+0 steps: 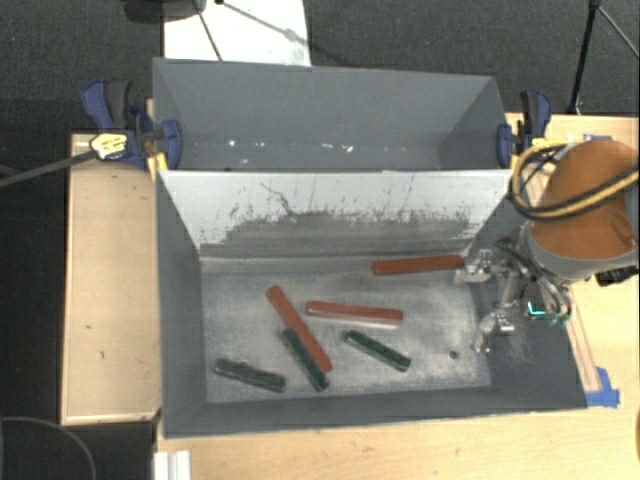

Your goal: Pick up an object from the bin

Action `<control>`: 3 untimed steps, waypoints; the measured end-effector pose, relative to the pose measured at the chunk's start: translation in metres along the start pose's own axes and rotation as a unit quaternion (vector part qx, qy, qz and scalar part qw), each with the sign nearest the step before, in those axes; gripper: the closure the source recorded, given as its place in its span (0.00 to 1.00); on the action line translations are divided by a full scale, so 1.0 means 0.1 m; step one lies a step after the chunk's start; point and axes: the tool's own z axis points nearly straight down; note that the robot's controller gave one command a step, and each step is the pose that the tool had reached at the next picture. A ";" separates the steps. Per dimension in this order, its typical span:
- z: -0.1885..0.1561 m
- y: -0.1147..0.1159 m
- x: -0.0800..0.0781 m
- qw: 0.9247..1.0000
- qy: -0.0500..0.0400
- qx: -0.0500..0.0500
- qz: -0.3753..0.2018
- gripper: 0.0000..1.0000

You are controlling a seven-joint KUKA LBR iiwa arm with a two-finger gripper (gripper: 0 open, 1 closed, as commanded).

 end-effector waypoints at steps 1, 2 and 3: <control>-0.04 0.00 -0.02 1.000 -0.004 0.001 -0.002 0.00; 0.17 0.40 0.17 1.000 -0.005 0.001 -0.002 0.00; 0.41 0.57 0.14 1.000 -0.003 -0.001 -0.025 0.00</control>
Offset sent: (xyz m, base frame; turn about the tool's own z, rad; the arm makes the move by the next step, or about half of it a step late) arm -0.0254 0.0607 -0.0267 -0.0089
